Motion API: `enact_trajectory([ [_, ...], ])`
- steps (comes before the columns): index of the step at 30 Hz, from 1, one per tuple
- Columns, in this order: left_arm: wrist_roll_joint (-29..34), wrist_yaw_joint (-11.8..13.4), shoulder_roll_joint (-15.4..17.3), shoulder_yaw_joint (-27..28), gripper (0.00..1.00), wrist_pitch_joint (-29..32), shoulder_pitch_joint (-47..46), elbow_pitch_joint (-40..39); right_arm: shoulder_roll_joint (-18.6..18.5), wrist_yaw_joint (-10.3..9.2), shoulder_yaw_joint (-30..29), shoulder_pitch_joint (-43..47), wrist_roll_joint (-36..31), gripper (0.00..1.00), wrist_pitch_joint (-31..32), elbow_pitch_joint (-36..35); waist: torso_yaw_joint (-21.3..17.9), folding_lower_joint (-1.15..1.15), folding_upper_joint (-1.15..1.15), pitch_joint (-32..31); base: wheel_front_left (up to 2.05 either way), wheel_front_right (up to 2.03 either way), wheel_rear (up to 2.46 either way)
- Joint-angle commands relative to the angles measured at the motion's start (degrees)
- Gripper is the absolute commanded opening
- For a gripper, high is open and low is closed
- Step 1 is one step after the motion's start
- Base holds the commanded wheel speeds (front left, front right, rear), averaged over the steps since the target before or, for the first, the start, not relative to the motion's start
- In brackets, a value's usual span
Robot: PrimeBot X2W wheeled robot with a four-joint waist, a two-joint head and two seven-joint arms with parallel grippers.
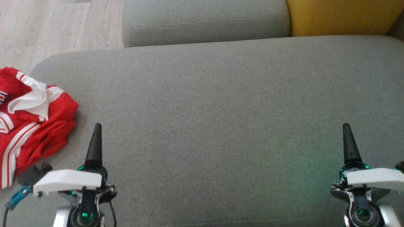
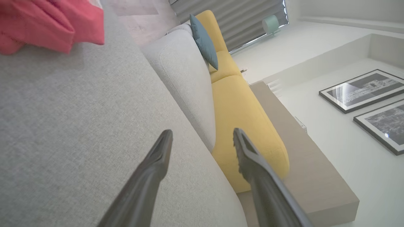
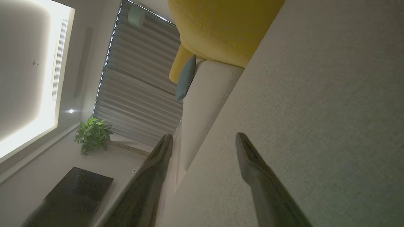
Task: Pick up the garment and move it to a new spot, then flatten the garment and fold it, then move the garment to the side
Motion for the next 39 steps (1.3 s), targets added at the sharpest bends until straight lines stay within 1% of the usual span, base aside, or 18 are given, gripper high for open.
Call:
enact_trajectory([
  [1,2.68,0.12,0.67,0.15,1.00,-0.87,-3.30,-2.56,-1.40,0.10,0.75,-3.00,-2.57,1.00,-0.64,-2.79,-0.02,0.00,0.00,-0.02,0.00,0.00,0.00],
  [11,10.82,0.30,0.72,-0.54,1.00,-2.55,-3.37,-3.15,-1.94,0.12,1.92,-3.22,-10.18,1.00,-1.63,-4.42,-0.02,0.00,0.00,-0.08,0.00,0.00,0.00],
  [12,10.82,0.30,0.72,-0.54,1.00,-2.55,-3.37,-3.15,-1.94,0.12,1.92,-3.22,-10.18,1.00,-1.63,-4.42,-0.02,0.00,0.00,-0.08,0.00,0.00,0.00],
  [18,15.46,0.41,0.75,-0.95,1.00,-3.55,-3.45,-3.18,-2.21,0.13,2.71,-3.29,-14.26,1.00,-2.32,-5.03,0.01,0.00,0.00,-0.11,0.00,0.00,0.00],
  [27,21.92,0.94,0.79,-1.79,1.00,-5.06,-3.61,-2.98,-2.67,0.15,3.90,-3.49,-20.54,1.00,-3.28,-5.77,-0.04,0.00,0.00,-0.14,0.00,0.00,0.00],
  [39,31.98,1.70,0.89,-3.02,1.00,-7.07,-4.03,-3.06,-3.05,0.17,5.39,-3.55,-29.13,1.00,-4.12,-6.23,0.07,0.00,0.00,-0.21,0.00,0.00,0.00],
])
